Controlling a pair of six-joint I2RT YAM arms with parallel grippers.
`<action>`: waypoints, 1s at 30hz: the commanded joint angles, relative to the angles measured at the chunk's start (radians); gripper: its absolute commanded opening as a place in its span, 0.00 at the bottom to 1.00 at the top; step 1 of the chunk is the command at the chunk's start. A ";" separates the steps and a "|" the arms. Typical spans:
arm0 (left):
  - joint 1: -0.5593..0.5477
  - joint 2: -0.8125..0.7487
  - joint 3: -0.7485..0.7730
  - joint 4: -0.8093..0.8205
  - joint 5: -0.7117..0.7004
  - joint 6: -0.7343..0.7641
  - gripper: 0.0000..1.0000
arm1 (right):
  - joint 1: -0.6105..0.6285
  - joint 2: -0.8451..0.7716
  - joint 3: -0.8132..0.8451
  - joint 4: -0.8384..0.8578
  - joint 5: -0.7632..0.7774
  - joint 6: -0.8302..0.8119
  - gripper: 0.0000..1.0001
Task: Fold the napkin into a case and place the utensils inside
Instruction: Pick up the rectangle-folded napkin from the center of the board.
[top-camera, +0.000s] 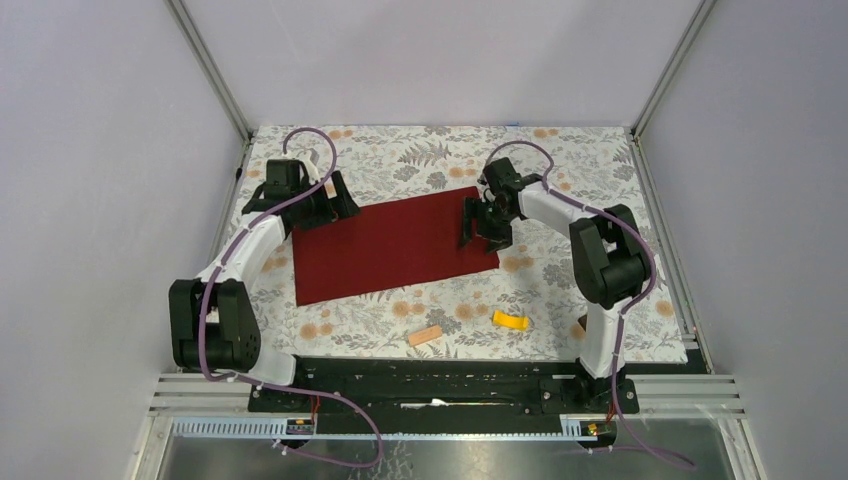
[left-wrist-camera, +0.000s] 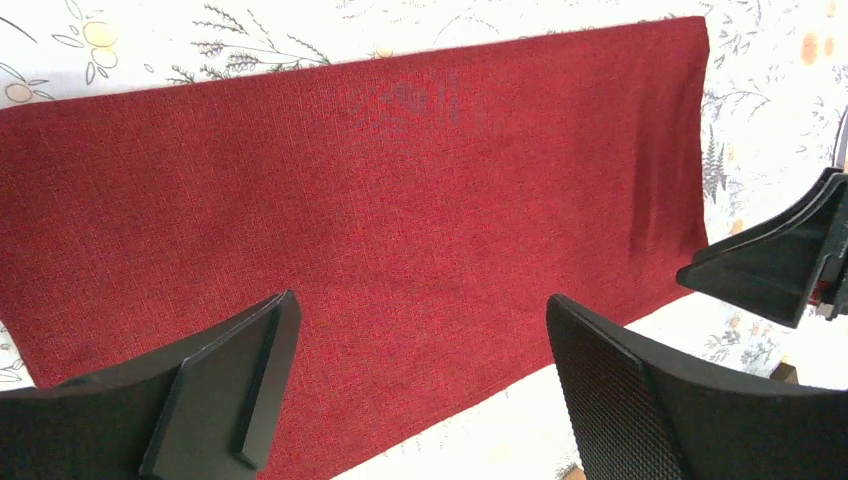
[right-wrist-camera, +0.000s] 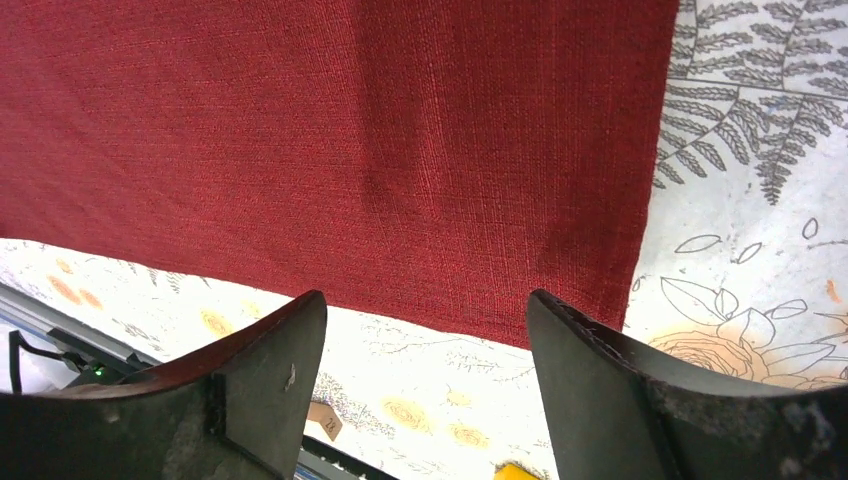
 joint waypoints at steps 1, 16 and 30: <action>-0.013 -0.019 -0.010 0.018 0.002 0.027 0.99 | -0.010 -0.075 -0.059 0.082 -0.021 0.038 0.79; -0.018 -0.041 -0.017 0.047 0.085 0.004 0.99 | -0.164 -0.305 -0.467 0.136 0.115 0.141 0.85; -0.019 -0.055 -0.032 0.083 0.142 -0.024 0.99 | -0.118 -0.142 0.027 -0.341 0.305 -0.165 0.94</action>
